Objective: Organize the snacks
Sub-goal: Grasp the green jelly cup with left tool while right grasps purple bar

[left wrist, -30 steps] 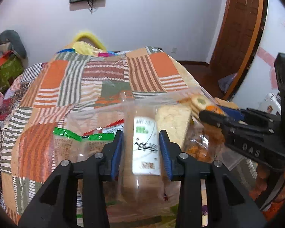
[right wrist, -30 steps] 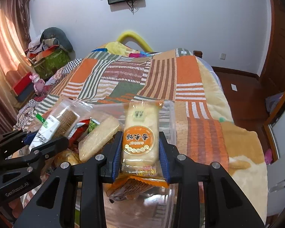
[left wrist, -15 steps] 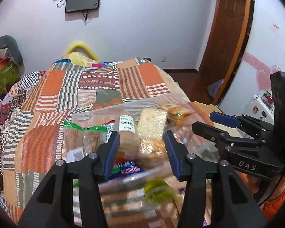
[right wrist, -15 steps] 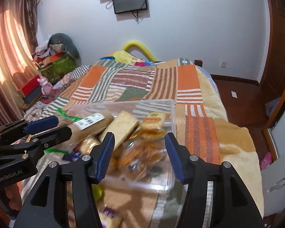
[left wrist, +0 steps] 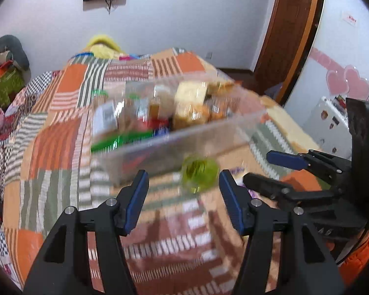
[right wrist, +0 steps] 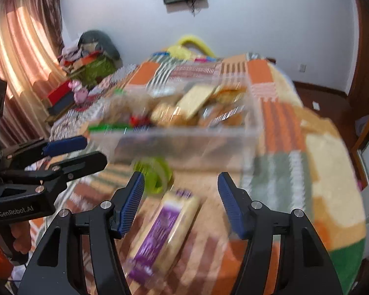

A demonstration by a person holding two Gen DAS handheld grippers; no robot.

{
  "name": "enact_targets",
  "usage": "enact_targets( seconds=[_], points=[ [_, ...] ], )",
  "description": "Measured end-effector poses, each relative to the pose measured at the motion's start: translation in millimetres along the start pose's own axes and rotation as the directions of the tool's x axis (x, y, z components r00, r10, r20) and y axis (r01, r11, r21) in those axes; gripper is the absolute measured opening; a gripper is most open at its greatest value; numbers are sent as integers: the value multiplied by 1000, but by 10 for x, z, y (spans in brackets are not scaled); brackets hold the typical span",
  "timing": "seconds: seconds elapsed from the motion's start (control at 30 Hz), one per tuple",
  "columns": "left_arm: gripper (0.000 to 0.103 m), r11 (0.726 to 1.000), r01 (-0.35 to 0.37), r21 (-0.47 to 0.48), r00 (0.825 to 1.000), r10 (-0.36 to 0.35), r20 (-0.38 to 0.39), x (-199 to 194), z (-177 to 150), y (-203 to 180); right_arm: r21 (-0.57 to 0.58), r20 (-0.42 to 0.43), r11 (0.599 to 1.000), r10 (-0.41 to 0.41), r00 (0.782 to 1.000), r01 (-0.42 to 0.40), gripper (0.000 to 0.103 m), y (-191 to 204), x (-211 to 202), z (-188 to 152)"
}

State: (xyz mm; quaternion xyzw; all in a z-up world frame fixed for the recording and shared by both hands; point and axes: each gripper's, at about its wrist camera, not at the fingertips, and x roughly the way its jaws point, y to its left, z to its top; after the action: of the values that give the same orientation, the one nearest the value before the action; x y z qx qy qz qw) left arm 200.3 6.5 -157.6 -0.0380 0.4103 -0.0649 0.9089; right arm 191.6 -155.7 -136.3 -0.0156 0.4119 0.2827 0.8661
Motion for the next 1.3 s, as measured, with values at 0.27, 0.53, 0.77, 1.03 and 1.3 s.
enact_targets(
  seconds=[0.27, 0.53, 0.77, 1.03, 1.3],
  points=[
    [59, 999, -10, -36, 998, 8, -70, 136, -281, 24, -41, -95, 997, -68, 993, 64, 57, 167, 386, -210],
    [62, 998, 19, -55, 997, -23, -79, 399, -139, -118, -1, -53, 995, -99, 994, 99, 41, -8, 309, -204],
    [66, 998, 7, -59, 992, -15, -126, 824, 18, -244, 63, -36, 989, -134, 990, 136, 41, -223, 174, -286],
    [66, 997, -22, -71, 990, 12, -142, 1065, 52, -275, 50, -31, 988, -145, 989, 146, 56, -173, 8, -486],
    [58, 996, 4, -89, 993, -15, -114, 924, -2, -208, 26, -18, 983, -183, 983, 183, 42, -184, -1, -559]
  ],
)
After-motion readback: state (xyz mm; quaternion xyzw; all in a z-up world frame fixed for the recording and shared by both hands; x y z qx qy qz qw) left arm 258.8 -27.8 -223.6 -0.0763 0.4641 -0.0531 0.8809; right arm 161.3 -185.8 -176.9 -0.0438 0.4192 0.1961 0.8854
